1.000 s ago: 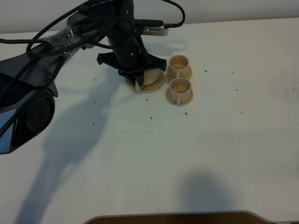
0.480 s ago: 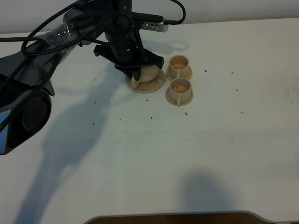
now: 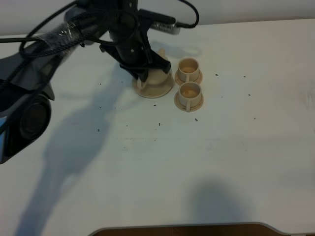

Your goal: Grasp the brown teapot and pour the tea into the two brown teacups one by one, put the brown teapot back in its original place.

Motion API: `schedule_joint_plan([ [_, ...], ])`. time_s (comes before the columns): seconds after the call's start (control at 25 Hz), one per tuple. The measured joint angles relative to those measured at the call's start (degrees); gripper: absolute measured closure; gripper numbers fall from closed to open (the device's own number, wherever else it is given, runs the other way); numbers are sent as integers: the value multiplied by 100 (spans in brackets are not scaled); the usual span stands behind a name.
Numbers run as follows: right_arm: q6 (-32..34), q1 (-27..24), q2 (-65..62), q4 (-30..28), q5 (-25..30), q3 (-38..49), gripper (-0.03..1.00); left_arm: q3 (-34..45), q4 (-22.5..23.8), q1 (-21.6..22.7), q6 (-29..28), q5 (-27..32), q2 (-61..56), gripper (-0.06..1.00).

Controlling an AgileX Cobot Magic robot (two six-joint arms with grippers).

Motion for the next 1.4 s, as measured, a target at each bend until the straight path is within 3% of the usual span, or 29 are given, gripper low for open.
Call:
schedule_joint_plan([
  [0.4,12,0,0,0,0,0,56,0,95,0,620,314,-422,84],
  [0.84,-1,0,0,0,0,0,56,40,120,0,868,425,-631,84],
  [1.16,12,0,0,0,0,0,56,1279,114,31,1109,-311,-1254,84],
  [1.4,12,0,0,0,0,0,56,2212,119,114,1702,-1114,-1629,84],
])
